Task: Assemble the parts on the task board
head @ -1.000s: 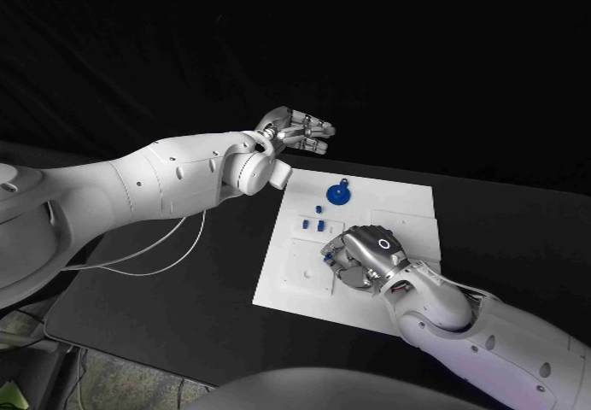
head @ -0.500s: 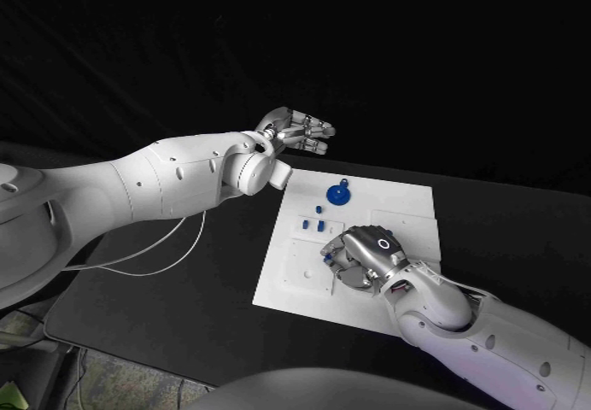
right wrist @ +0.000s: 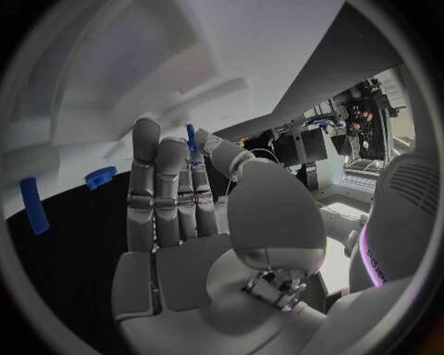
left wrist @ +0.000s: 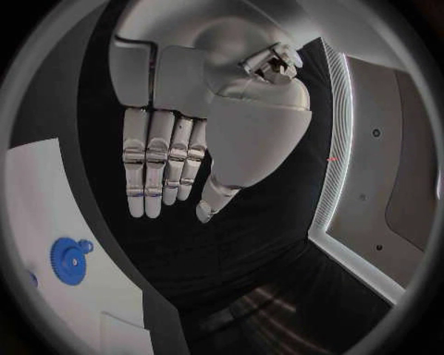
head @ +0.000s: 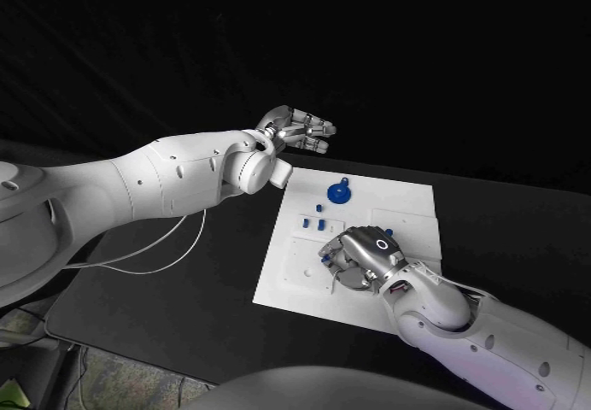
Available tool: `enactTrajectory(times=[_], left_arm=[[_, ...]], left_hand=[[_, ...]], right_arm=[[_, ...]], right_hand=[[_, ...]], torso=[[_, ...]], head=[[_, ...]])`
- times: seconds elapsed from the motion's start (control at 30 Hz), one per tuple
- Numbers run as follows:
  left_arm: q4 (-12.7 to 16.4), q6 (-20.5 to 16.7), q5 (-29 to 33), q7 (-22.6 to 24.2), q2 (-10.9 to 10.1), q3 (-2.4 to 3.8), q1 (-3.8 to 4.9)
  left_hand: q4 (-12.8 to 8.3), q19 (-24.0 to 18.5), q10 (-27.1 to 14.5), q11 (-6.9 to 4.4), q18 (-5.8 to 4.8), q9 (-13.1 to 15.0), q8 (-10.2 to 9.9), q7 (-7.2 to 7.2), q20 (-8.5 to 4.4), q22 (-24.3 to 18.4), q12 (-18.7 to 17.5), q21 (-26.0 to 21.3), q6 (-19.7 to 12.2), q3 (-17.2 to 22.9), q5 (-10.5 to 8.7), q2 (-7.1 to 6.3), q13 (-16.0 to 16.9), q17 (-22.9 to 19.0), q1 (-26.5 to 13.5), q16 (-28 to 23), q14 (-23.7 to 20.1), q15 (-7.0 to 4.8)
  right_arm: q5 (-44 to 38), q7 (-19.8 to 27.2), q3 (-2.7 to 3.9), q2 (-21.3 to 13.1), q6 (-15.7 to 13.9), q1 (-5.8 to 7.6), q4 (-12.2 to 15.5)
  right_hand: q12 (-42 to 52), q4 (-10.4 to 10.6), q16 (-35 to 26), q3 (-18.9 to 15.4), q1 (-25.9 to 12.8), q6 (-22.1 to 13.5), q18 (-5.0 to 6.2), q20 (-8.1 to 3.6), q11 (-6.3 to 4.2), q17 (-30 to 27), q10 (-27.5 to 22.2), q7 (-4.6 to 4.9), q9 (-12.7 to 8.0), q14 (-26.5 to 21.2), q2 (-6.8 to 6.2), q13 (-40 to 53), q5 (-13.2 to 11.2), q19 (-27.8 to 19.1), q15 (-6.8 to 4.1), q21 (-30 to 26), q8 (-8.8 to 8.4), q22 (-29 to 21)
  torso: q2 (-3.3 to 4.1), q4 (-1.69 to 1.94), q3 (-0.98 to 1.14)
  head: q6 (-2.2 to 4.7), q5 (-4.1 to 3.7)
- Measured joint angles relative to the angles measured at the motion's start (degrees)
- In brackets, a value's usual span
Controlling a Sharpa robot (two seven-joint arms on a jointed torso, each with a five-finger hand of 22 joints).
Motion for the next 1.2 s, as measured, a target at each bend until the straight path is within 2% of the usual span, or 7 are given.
enactTrajectory(times=[0.63,1.03,1.2], left_arm=[[0.0,0.1,0.0,-0.1,0.0,0.00,0.00],[-0.1,0.1,0.0,-0.2,0.0,0.00,0.00],[-0.1,0.1,0.0,-0.2,0.0,0.00,0.00]], left_hand=[[0.0,0.0,0.0,0.00,0.00,0.0,0.0,0.00,0.00,-0.1,0.0,0.1,0.0,0.0,0.00,0.00,0.0,0.0,0.0,0.0,0.0,0.00],[0.0,0.0,0.0,0.00,0.00,0.0,0.0,0.00,0.00,-0.1,0.0,0.1,0.0,0.0,0.00,0.00,0.0,0.0,0.0,0.0,0.0,0.00],[0.0,0.0,-0.1,0.12,0.00,0.0,0.0,0.00,0.00,-0.2,0.0,0.1,0.0,0.0,0.00,0.00,0.0,0.0,0.0,0.0,0.0,0.00]], right_arm=[[0.0,-0.1,-0.05,0.0,0.1,-0.03,0.1],[0.8,-0.5,-0.20,-1.5,-0.1,-0.29,2.5],[0.9,-1.0,0.17,-2.3,1.1,-0.23,3.9]], right_hand=[[0.0,-0.1,0.0,-0.1,0.1,0.2,0.15,0.01,0.01,0.0,0.0,0.03,-0.1,0.0,0.13,0.0,0.0,0.0,0.00,0.2,0.19,0.1],[-0.1,-0.1,0.0,-0.1,0.1,0.2,0.06,0.01,-0.13,0.0,0.1,0.03,0.0,0.0,0.13,-0.1,-0.1,0.0,0.00,0.2,0.15,0.0],[-0.1,-0.1,0.1,-0.2,0.1,0.2,0.02,0.01,-0.13,0.0,0.1,0.04,0.0,0.0,0.13,-0.1,-0.2,0.0,0.00,0.2,0.13,0.0]], torso=[[0.00,-0.01,0.03],[-0.02,-0.01,0.01],[-0.03,-0.02,-0.03]], head=[[0.05,-0.10],[0.28,-0.07],[0.30,-0.05]])
